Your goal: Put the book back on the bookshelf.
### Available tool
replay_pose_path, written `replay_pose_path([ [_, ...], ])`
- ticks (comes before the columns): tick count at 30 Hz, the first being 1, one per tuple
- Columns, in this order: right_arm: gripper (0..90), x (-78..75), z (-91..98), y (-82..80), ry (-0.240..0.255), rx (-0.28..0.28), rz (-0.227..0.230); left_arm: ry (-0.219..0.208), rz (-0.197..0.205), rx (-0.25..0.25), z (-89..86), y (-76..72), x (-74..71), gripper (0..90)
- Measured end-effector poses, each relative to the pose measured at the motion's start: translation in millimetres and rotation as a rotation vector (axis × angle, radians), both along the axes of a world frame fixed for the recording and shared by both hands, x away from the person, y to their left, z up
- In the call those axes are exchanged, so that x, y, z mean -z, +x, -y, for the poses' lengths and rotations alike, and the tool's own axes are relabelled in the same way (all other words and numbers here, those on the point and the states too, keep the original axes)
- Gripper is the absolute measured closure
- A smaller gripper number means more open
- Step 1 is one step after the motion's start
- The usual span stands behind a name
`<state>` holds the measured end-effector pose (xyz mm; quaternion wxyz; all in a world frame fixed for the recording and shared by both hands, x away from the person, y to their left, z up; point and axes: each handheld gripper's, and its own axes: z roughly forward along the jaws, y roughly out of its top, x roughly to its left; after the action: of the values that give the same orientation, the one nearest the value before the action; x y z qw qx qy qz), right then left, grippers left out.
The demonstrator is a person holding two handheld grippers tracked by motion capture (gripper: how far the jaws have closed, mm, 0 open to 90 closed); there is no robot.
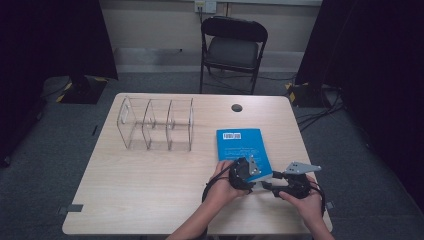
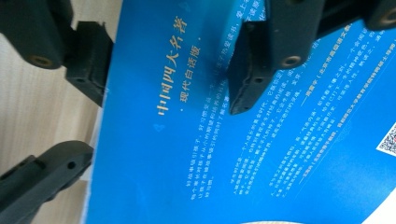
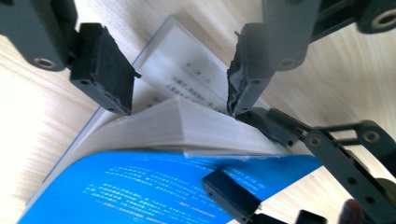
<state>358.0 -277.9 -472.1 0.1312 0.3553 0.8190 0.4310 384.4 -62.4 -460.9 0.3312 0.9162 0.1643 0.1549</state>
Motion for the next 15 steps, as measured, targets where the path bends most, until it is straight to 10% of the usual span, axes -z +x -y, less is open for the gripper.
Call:
replay_pose_path([
  [15,42.5,-0.2,5.0,3.4,0.014,0.047,0.036,-0.002,-0.006,0.008,-0.2,-0.9,-1.0,43.7],
])
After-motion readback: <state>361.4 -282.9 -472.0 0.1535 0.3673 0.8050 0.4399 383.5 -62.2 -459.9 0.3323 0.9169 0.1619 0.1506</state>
